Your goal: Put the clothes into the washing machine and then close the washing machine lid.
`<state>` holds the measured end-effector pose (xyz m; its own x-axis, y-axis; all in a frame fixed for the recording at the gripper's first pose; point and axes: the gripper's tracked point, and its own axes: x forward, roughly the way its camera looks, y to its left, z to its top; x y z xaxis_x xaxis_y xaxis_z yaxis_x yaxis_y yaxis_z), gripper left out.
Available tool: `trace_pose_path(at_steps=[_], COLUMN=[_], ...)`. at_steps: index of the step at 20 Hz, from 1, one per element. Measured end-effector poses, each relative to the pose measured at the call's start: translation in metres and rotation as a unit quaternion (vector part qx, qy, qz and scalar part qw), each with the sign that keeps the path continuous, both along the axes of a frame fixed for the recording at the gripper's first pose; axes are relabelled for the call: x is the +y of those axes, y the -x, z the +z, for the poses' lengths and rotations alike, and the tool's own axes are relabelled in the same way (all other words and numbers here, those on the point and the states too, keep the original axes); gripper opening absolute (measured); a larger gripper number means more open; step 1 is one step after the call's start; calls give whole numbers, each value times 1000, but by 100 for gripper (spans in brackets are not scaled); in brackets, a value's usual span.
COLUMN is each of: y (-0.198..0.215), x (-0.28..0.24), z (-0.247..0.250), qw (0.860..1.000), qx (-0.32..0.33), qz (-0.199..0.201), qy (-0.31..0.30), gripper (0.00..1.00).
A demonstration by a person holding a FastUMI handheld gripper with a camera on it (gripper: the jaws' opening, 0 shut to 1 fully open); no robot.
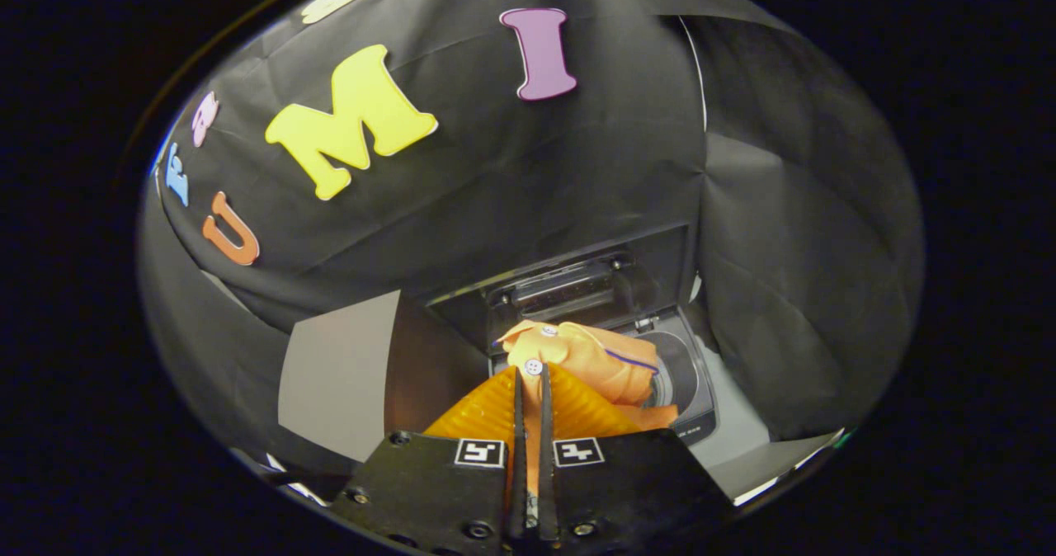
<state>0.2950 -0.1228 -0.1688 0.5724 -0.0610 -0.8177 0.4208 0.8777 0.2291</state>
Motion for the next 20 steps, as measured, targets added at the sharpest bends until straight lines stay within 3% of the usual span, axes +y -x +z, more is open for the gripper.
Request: trace_pose_path(at_steps=[7, 14, 20], y=[-5, -17, -20], x=[-16, -24, -16], z=[-51, -110, -153], qw=[999, 995, 992], qx=[36, 84, 115], qz=[-8, 16, 30], qy=[2, 55, 45], gripper=[9, 9, 9])
